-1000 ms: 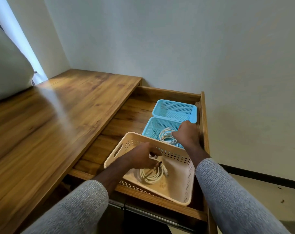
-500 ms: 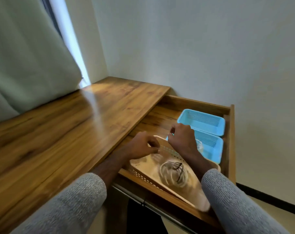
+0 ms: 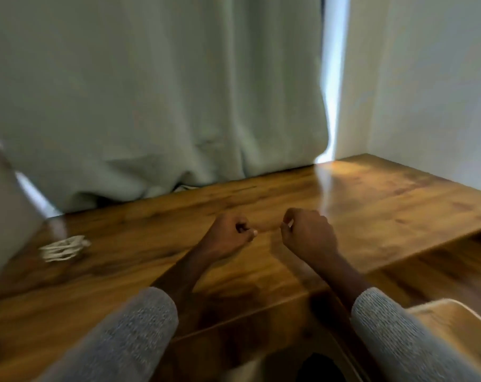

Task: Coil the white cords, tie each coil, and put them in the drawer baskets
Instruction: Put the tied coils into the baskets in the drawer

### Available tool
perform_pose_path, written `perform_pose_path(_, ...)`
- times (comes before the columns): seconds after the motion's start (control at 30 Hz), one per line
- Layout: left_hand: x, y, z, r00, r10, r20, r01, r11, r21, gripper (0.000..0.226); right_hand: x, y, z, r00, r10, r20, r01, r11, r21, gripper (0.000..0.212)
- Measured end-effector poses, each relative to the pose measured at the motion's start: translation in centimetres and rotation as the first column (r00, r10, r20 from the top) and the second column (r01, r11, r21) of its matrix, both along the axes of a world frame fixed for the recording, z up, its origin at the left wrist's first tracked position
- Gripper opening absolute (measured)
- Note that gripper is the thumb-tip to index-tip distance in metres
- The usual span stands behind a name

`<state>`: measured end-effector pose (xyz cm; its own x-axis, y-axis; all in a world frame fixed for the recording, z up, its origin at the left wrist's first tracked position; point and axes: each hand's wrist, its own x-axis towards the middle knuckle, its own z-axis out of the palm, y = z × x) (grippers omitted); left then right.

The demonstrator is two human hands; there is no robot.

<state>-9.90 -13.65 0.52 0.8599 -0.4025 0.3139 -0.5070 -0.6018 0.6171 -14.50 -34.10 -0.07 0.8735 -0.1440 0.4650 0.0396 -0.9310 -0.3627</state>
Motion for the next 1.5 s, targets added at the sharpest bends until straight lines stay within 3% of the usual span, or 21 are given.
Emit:
perform_pose_path(0.17,-0.4,13.1,0.3,0.975,0.222,0.026,-0.222,0.975,-0.004,0.020,4.2,12.0,0.6,0.967,0.250,-0.047,-0.250,0.968,0.001,0.020)
perform_pose_path(0.33,-1.1,25.3,-0.3,0.885,0.466,0.014,-0.463,0.882,-0.089,0.021,6.5,23.7,0.2,0.884,0.454,-0.113,-0.457,0.890,0.003,0.018)
perform_pose_path(0.43,-2.3,31.1,-0.8,0.818,0.575,0.013,-0.563,0.806,-0.181,0.021,7.9,30.3,-0.2,0.827,0.546,-0.135,-0.537,0.838,0.098,0.018)
perform_pose_path(0.57,-2.9,37.0,-2.2,0.679,0.726,-0.109,-0.712,0.615,-0.339,0.018,9.7,36.9,-0.4,0.768,0.618,-0.167,-0.555,0.773,0.305,0.011)
perform_pose_path(0.7,-2.4,41.0,-3.3,0.635,0.751,-0.182,-0.757,0.558,-0.339,0.010,12.1,40.8,-0.1,0.755,0.635,-0.164,-0.506,0.722,0.472,0.022)
perform_pose_path(0.87,-1.6,41.4,-3.2,0.609,0.777,-0.161,-0.782,0.553,-0.287,0.027,14.6,44.2,0.2,0.771,0.613,-0.172,-0.451,0.717,0.532,0.026)
perform_pose_path(1.1,-0.9,41.8,-3.8,0.660,0.742,-0.121,-0.746,0.626,-0.228,0.029,16.6,47.5,0.3,0.711,0.609,-0.353,-0.456,0.781,0.428,0.038)
perform_pose_path(1.23,-1.0,41.6,-3.8,0.668,0.732,-0.132,-0.739,0.630,-0.240,0.025,16.9,48.0,-0.2,0.718,0.575,-0.392,-0.431,0.810,0.398,0.021)
perform_pose_path(1.43,-0.6,39.2,-3.3,0.691,0.703,-0.170,-0.719,0.644,-0.260,0.020,16.5,44.8,-0.8,0.748,0.572,-0.335,-0.388,0.788,0.478,0.015)
perform_pose_path(1.5,-0.3,37.8,-3.1,0.709,0.684,-0.175,-0.703,0.663,-0.257,0.018,16.2,42.6,-0.6,0.747,0.583,-0.318,-0.398,0.776,0.489,0.025)
